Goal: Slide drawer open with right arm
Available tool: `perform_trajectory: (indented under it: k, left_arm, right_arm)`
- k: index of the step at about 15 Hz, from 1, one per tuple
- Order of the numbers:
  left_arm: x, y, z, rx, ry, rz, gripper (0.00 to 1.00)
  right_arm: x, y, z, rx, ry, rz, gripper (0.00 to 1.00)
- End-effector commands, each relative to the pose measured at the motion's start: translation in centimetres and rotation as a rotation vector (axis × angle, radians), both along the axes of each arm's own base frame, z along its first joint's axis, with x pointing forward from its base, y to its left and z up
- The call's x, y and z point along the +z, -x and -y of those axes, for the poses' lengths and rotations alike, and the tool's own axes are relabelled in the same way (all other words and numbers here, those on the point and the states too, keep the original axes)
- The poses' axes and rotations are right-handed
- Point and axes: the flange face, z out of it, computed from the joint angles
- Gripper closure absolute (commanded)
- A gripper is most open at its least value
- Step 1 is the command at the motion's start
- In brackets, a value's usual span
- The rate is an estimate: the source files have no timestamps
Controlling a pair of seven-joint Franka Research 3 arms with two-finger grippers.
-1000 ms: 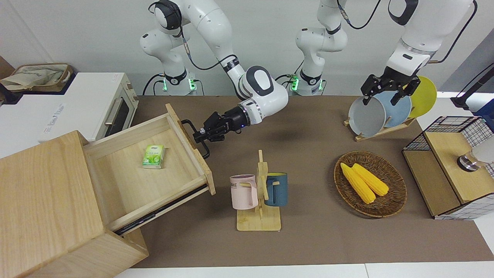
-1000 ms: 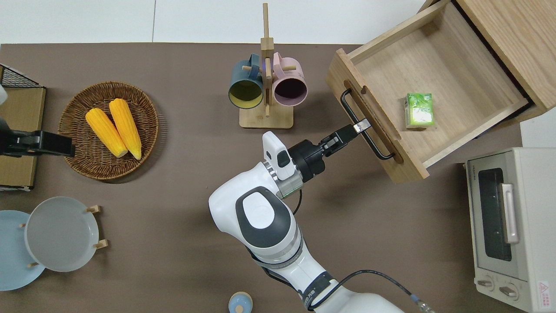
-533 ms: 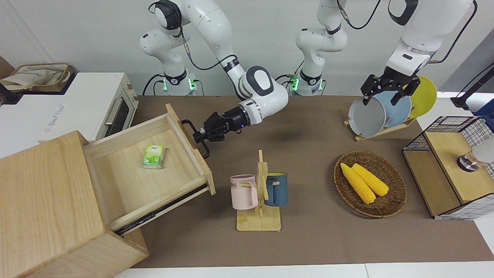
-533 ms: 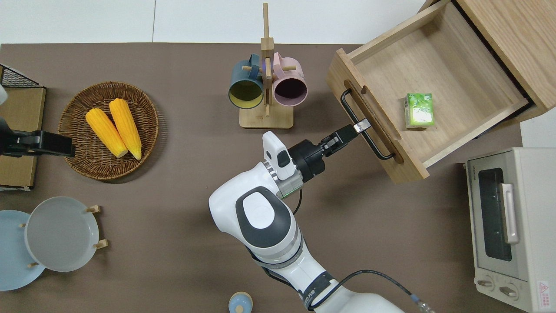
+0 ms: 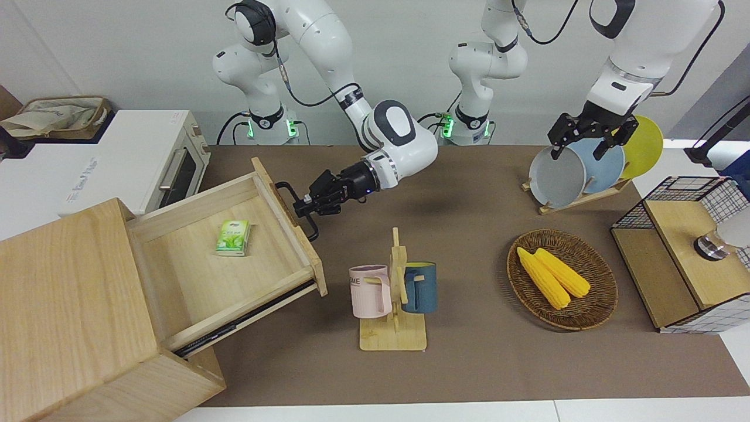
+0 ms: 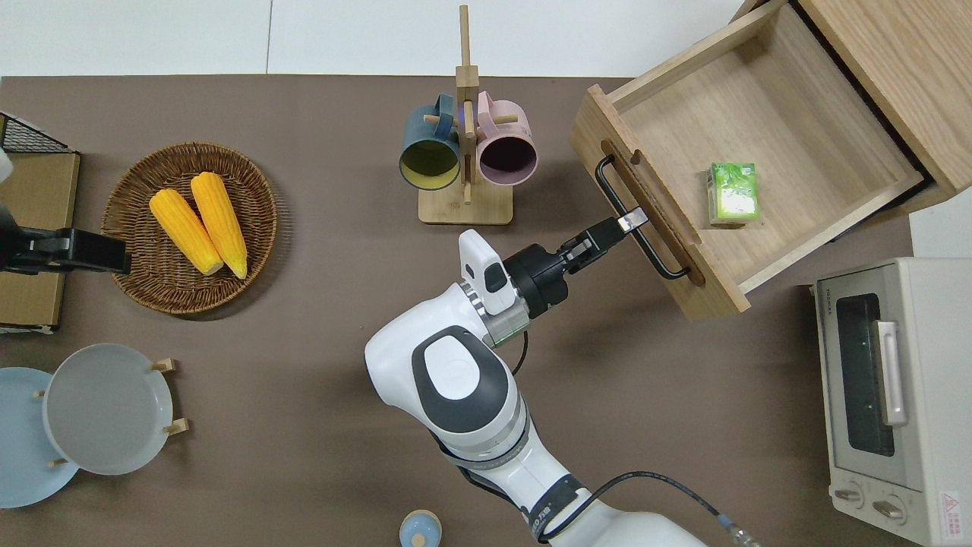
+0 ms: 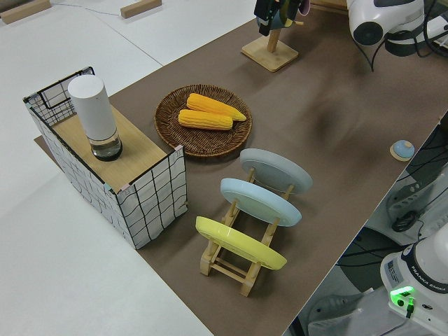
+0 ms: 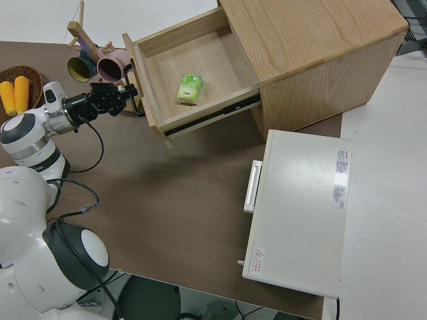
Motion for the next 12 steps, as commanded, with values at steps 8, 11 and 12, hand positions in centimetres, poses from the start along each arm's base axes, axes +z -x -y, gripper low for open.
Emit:
perform_trajectory:
  k: [8,11,12]
  left_arm:
    - [0.26,-0.38,-0.01,-0.006,-0.018,0.008,0.0]
    - [0.26,-0.38,-0.01,-0.006,-0.018,0.008,0.0]
    - [0.26,-0.38,-0.01,-0.006,-0.018,0.008,0.0]
  right_arm:
    - [1.04,2.17,-4.19,0.081,-0.002,0.012,0.971]
    - [0.96,2.2,-4.17,0.08,-0.001,0.009,0.87]
    - [0.96,2.15,-4.1,0.078,-0.003,0.013,0.577]
